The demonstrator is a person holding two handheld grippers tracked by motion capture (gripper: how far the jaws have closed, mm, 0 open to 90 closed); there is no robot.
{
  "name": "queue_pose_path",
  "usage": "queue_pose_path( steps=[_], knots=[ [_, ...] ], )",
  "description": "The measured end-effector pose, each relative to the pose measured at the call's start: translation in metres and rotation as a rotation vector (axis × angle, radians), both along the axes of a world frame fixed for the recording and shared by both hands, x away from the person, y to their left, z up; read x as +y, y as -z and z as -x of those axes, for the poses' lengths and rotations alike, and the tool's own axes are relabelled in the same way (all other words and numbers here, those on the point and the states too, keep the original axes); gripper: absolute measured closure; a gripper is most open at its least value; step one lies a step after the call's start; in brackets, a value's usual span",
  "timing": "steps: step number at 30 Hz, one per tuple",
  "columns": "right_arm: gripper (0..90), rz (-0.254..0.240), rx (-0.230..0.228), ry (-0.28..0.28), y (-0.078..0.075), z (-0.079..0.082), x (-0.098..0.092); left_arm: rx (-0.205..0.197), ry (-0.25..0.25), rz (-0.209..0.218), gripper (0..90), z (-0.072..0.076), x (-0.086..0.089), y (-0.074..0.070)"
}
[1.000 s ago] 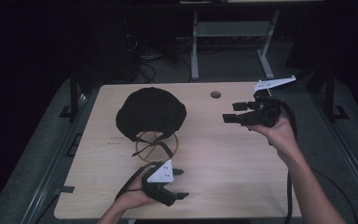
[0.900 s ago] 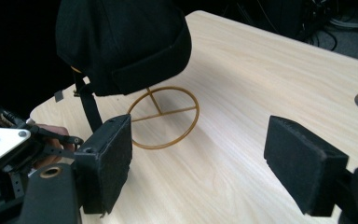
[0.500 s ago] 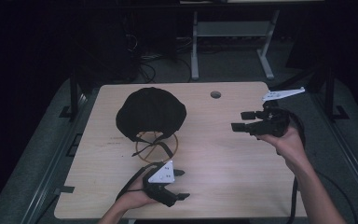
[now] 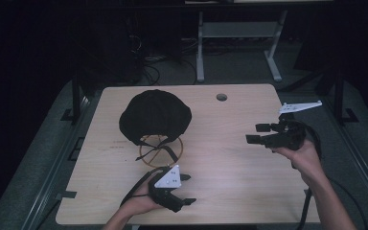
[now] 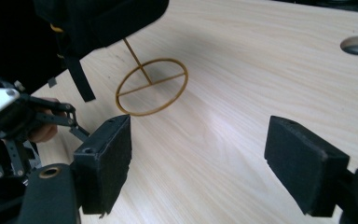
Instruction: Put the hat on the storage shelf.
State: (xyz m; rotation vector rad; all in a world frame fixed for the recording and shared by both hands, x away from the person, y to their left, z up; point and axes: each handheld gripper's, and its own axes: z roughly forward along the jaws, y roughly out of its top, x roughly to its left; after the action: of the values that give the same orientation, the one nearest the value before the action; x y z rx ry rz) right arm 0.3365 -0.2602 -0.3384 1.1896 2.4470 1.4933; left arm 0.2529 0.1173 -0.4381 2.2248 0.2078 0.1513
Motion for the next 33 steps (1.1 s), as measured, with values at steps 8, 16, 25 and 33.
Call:
queue_pose_path(
  steps=[8, 16, 25, 33],
  knots=[
    [21.9, -0.013, 0.025, 0.015, 0.019, 0.010, -0.011, -0.001, -0.010, 0.005, 27.1, 0.000, 0.000, 0.001],
    [21.6, -0.026, 0.042, 0.023, 0.038, 0.022, -0.021, -0.001, -0.017, 0.006, 26.9, 0.000, 0.002, 0.001],
    [20.9, -0.034, 0.063, 0.041, 0.053, 0.032, -0.033, 0.002, -0.026, 0.002, 26.9, -0.001, 0.003, 0.002],
    [20.8, -0.027, 0.067, 0.046, 0.066, 0.046, -0.037, -0.002, -0.025, 0.000, 26.8, -0.001, 0.003, 0.002]
  ],
)
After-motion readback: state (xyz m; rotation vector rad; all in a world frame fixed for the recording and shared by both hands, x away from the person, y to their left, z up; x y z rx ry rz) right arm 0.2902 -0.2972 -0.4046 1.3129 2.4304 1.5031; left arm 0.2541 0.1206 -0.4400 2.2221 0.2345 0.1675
